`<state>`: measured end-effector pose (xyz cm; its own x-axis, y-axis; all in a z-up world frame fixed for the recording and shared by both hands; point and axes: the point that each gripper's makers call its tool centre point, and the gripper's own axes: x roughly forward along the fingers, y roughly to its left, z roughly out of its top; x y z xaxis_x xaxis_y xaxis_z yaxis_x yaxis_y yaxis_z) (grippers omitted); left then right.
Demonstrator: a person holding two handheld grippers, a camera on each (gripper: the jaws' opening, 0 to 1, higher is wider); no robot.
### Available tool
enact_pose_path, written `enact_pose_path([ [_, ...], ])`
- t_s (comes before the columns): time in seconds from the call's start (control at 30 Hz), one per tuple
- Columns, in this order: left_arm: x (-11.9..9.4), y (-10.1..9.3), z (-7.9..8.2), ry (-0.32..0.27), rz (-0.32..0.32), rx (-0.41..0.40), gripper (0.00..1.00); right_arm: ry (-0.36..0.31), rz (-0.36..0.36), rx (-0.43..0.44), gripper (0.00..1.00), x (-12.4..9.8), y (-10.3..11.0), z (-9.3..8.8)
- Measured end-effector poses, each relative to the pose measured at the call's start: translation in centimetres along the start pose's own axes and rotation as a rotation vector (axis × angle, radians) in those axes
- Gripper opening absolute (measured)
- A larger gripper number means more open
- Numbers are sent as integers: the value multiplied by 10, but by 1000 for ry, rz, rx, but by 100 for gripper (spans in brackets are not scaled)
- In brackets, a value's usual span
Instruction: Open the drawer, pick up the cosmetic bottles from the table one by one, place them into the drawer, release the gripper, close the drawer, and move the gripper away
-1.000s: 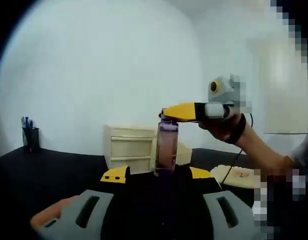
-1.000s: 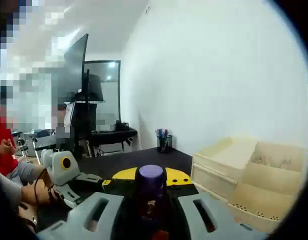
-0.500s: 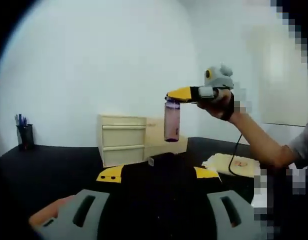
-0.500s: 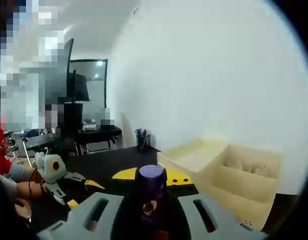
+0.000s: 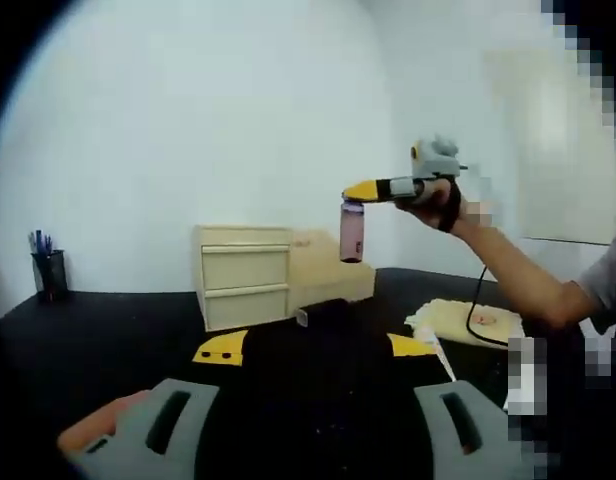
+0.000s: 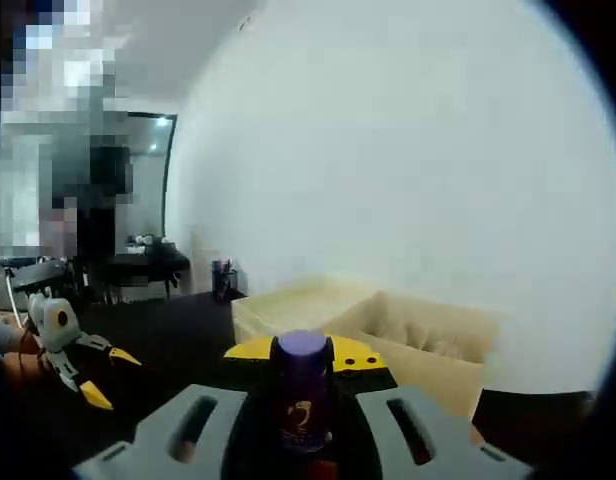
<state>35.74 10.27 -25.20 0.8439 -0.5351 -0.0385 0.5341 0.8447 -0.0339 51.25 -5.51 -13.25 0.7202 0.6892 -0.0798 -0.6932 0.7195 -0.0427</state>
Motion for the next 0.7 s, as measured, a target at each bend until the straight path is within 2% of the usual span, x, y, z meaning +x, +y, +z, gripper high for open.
enact_pose_path([
  [0.07, 0, 6, 1, 3, 2, 4, 47, 11, -40, 19, 15, 1, -16, -6],
  [0.23, 0, 3, 1, -3, 7, 10, 47, -5, -95, 86, 15, -2, -48, -13],
  [0.33, 0, 3, 1, -3, 6, 9, 47, -15, -160, 65, 15, -4, -67, -15],
  [0.6, 2, -4, -4, 10, -3, 22, 47, -5, -212, 56, 15, -12, -75, -28],
  [0.7, 2, 0, -3, 14, -5, 27, 47, 8, -241, 29, 15, -11, -89, -26],
])
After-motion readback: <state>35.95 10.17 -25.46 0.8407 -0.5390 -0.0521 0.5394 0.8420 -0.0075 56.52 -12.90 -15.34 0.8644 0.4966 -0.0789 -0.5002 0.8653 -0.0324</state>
